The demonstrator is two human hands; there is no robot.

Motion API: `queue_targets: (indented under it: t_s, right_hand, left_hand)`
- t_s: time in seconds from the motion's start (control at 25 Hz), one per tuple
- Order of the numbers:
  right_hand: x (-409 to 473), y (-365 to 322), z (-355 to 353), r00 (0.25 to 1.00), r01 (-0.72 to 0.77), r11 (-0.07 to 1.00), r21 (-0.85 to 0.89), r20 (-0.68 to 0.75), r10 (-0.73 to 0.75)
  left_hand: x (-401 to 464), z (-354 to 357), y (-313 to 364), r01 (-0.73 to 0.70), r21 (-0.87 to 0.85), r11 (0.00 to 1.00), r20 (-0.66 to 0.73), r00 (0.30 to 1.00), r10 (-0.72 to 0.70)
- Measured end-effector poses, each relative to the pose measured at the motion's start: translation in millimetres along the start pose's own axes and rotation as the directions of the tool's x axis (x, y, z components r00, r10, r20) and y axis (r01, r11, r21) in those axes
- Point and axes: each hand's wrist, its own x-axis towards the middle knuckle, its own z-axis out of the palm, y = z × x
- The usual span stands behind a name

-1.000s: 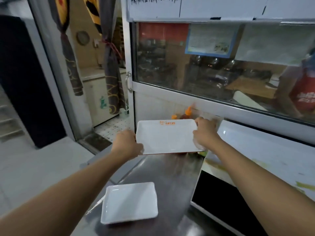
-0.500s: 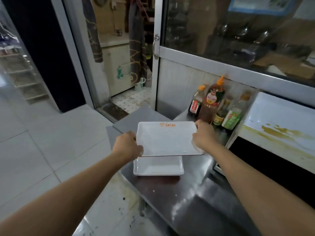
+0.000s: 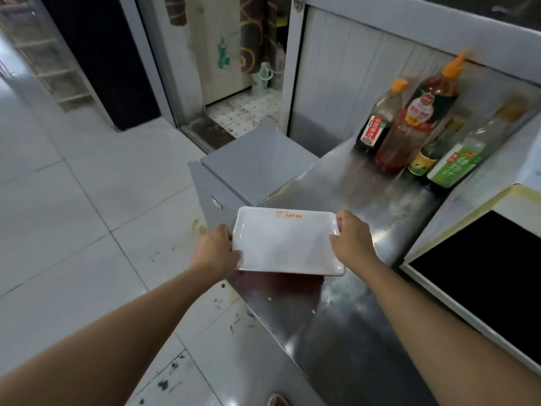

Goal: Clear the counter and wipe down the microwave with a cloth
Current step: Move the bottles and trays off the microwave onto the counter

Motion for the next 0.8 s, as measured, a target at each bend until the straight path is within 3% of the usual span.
queue_targets:
  t_s: [0.8]
  right_hand:
    - [10,13,27,1.0,0.008,0.997,0.079,0.03,-0.01]
  left_hand:
    - [16,25,-7,-0.02,0.01,1.0,-0.096,0.995,0.02]
